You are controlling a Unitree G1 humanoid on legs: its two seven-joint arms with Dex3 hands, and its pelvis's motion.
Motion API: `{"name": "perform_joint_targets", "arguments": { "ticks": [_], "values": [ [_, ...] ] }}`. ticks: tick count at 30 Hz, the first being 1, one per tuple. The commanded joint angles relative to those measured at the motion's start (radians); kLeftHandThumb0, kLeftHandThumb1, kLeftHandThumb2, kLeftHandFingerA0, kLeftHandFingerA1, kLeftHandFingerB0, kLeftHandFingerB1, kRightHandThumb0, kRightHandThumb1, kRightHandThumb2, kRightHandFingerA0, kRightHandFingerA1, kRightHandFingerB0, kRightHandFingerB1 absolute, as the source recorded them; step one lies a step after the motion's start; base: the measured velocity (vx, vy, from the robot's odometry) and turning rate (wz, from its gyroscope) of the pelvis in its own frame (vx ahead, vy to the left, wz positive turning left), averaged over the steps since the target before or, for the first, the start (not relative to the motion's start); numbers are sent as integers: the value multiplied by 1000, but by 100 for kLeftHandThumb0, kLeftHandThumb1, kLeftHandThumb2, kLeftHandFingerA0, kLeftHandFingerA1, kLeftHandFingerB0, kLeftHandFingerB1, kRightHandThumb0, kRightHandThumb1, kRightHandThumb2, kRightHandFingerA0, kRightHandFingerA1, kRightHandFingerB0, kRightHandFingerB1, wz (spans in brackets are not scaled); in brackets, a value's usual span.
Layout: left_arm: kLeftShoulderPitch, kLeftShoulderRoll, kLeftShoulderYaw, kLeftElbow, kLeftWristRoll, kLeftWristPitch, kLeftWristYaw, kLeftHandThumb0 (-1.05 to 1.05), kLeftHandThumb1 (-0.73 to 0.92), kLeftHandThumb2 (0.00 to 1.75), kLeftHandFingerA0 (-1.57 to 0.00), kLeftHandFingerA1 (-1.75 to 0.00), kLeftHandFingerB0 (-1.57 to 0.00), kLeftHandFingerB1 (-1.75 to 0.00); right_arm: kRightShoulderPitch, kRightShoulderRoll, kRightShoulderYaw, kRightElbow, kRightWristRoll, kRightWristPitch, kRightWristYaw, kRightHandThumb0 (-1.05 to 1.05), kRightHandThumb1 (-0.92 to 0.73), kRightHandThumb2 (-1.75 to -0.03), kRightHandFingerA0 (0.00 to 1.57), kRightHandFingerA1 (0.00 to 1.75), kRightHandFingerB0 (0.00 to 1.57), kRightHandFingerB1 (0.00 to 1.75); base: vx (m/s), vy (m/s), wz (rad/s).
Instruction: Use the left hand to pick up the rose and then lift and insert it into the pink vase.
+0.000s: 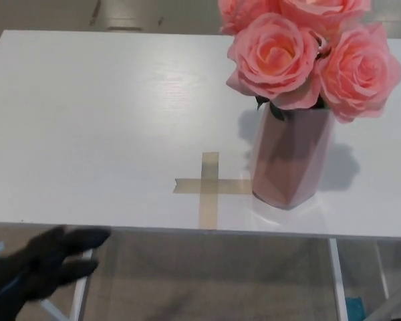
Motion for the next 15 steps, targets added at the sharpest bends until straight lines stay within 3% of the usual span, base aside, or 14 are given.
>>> {"name": "perform_joint_targets", "arguments": {
  "ticks": [1,6,7,10,11,12,15],
  "values": [
    [237,-94,116,72,-133,-332,-76,-28,19,79,-2,-49,0,-47,53,5,8,13,-8,-7,-35,-27,-62,-58,68,43,59,40,0,0,0],
    [153,-64,38,307,85,-342,110,-29,29,86,-1,-48,0,-46,56,7,17,16,-15,-3,-43,-27,-62,-58,67,43,60,40,0,0,0],
    [115,-61,20,382,112,-336,153,-51,49,55,-19,-31,-18,-28,56,7,19,16,-16,-2,-43,-27,-62,-58,68,43,60,40,0,0,0],
    [80,-55,3,458,127,-346,189,-51,49,55,-19,-31,-18,-28,56,6,22,16,-15,-1,-43,-27,-62,-58,68,43,60,40,0,0,0],
    [-159,-39,-67,881,255,-308,417,-31,32,90,-7,-50,-7,-48,60,7,22,15,-14,-5,-46,-28,-62,-59,68,43,59,40,0,0,0],
    [-224,-31,-86,1000,280,-298,470,-31,33,91,-8,-50,-7,-49,64,7,19,15,-9,-6,-43,-28,-62,-58,69,43,59,40,0,0,0],
    [-251,-23,-97,1058,282,-312,488,-31,33,91,-8,-50,-7,-49,66,7,19,14,-7,-6,-42,-28,-62,-58,69,43,59,40,0,0,0]
  ]
}}
